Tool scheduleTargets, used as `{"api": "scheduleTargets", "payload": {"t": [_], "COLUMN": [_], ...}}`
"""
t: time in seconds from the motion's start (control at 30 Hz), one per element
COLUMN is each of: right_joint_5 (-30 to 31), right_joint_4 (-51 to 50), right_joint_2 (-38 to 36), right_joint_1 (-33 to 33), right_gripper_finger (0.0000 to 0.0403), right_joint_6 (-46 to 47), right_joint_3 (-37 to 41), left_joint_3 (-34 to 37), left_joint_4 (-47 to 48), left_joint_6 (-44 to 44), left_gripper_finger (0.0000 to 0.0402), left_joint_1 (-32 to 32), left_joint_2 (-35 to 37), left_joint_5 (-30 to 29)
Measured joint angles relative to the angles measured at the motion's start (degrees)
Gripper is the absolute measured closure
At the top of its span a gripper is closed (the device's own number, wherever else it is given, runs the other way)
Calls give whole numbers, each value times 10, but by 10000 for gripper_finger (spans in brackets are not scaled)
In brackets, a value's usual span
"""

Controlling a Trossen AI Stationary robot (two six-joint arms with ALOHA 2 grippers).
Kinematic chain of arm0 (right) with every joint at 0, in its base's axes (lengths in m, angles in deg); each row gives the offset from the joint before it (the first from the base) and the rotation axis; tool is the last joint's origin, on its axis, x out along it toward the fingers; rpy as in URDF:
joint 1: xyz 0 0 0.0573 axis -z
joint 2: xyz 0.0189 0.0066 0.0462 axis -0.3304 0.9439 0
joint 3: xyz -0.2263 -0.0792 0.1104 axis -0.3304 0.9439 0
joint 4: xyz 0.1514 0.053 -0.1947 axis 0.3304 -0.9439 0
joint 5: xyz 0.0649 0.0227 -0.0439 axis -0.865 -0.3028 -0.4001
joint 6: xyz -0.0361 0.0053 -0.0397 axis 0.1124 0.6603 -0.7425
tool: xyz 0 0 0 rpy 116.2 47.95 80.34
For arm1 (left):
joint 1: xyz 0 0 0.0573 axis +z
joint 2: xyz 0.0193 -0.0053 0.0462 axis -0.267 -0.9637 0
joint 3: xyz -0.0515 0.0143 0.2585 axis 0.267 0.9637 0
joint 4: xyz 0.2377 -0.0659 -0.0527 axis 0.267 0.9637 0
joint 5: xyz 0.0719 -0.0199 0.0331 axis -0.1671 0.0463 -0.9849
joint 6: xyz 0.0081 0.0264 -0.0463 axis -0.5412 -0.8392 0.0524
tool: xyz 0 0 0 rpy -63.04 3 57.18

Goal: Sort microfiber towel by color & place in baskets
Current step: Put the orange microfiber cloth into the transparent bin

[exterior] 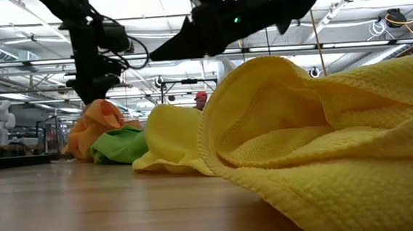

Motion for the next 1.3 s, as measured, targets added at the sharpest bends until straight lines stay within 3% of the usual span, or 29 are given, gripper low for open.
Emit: {"api": "scheduleTargets", "payload": {"t": [0.27,0.4,0.57,0.63,0.77,0.97,1.17,1.3], "right_joint_5": [-1,0,-2,-2,-2,0,0,0], "right_joint_4": [214,167,70,52,38,-88,-171,-212], "right_joint_2": [115,186,253,262,262,217,198,185], "right_joint_1": [40,63,75,76,77,77,77,74], "right_gripper_finger": [132,147,164,169,177,187,194,199], "right_joint_6": [24,63,65,65,62,46,46,46], "right_joint_3": [-34,-128,-242,-261,-271,-270,-270,-270], "left_joint_3": [0,0,9,19,55,110,151,167], "left_joint_4": [65,82,78,70,52,-3,-50,-57], "left_joint_6": [-13,-16,-87,-97,-151,-247,-288,-291], "left_gripper_finger": [128,125,125,125,125,125,131,186], "left_joint_1": [-20,-37,-105,-147,-232,-336,-361,-347], "left_joint_2": [94,134,174,178,177,173,158,138], "left_joint_5": [20,56,204,214,126,-58,-89,-104]}}
